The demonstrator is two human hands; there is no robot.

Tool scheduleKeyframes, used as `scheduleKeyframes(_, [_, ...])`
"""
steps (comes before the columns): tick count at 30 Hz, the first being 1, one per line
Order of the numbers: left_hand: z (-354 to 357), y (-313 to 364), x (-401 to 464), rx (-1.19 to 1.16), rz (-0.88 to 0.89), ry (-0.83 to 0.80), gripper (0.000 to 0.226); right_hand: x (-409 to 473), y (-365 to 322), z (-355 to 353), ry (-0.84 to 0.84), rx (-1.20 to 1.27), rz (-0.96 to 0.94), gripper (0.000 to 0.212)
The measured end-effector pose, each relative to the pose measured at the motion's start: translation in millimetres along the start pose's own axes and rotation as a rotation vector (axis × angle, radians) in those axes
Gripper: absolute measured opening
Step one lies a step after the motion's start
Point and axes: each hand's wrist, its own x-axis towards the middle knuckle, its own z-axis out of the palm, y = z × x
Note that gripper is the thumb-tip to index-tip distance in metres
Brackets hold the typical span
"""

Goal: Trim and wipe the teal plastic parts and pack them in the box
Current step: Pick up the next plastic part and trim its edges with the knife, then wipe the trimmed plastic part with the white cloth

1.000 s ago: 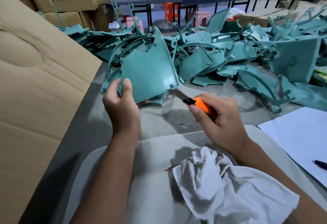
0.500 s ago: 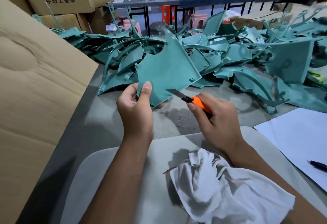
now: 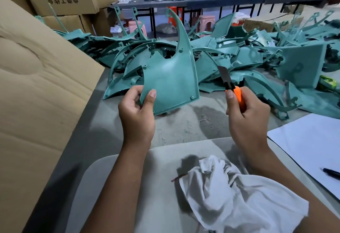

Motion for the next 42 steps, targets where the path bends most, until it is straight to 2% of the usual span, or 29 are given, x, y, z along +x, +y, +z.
scheduleKeyframes(4, [-5, -13, -2, 0.217, 0.111, -0.082, 0.001, -2, -6, 2, -0.046, 0.078, 0.013, 0.031])
scheduleKeyframes(7, [0, -11, -7, 0.241, 0.159, -0.132, 0.019, -5, -13, 6, -0.163, 0.199, 0.036, 0.005])
scheduleKeyframes(8, [1, -10, -8, 0.264, 0.199, -0.147, 0.023, -6, -14, 7, -0.203, 0.190, 0.019, 0.003])
scheduleKeyframes(13, [-1, -9, -5, 0.387, 0.417, -0.176, 0.024, -6, -10, 10, -0.256, 0.096, 0.016, 0.002])
scheduleKeyframes(17, [1, -5, -7, 0.419, 0.467, -0.107, 0.028, -6, -7, 10, -0.362, -0.008, 0.010, 0.006])
scheduleKeyframes(20, [-3, -3, -6, 0.538, 0.528, -0.053, 0.030, -5, -6, 9, -0.453, -0.046, 0.002, 0.006])
scheduleKeyframes(22, [-5, -2, -6, 0.585, 0.536, -0.047, 0.030, -5, -5, 8, -0.493, -0.078, -0.015, 0.008])
scheduleKeyframes(27, [-1, 2, -12, 0.686, 0.487, -0.197, 0.022, -6, 0, 10, -0.589, -0.343, -0.029, 0.013])
scheduleKeyframes(31, [5, 6, -17, 0.711, 0.458, -0.242, 0.024, -7, -2, 13, -0.514, -0.564, 0.004, 0.012])
scheduleKeyframes(34, [8, 8, -18, 0.702, 0.407, -0.191, 0.030, -7, -7, 10, -0.352, -0.560, -0.040, 0.009])
scheduleKeyframes(36, [5, 7, -17, 0.698, 0.389, -0.106, 0.034, -3, -12, 3, -0.211, -0.404, -0.120, 0.006])
scheduleKeyframes(38, [-1, 7, -13, 0.673, 0.370, -0.007, 0.030, 2, -14, -3, -0.143, -0.252, -0.195, 0.005])
scheduleKeyframes(39, [-4, 6, -11, 0.655, 0.352, 0.045, 0.024, 4, -14, -5, -0.179, -0.207, -0.229, 0.006])
scheduleKeyframes(42, [-8, 4, -7, 0.576, 0.265, 0.186, 0.014, 0, -8, -3, -0.466, -0.181, -0.254, 0.010])
